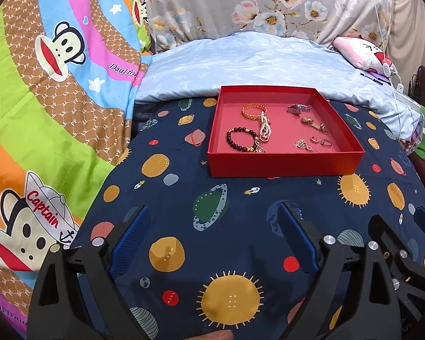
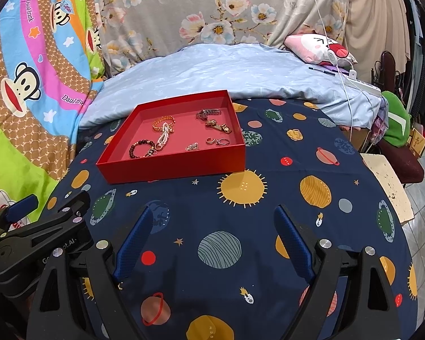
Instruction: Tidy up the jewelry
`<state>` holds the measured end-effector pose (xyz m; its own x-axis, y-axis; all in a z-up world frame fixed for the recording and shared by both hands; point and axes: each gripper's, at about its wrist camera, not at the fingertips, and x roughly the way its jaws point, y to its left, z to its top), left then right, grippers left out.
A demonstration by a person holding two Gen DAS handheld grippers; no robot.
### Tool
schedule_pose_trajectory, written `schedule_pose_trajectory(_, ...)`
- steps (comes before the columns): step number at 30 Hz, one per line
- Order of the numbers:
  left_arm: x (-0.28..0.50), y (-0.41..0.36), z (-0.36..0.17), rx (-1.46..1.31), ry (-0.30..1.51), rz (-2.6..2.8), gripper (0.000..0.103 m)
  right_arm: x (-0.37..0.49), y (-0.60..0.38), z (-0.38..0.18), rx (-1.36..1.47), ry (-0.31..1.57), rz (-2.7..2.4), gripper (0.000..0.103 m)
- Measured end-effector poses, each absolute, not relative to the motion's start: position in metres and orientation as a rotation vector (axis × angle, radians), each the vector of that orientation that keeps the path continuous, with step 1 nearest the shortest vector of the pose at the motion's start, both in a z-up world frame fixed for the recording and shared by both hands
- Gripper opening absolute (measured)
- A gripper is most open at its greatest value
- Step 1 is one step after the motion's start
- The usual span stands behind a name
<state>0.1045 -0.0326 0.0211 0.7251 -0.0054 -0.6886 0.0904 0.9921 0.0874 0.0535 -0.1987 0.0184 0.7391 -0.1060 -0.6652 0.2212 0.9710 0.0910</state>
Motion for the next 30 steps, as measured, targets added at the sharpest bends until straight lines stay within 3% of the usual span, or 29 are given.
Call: schedule_pose_trajectory(30,0.1106,-0.0257,0.0156,0.090,0.771,-0.053,0.087,0.0585,-0.1970,0.0117,0.159,0.737,-0.185,0.086)
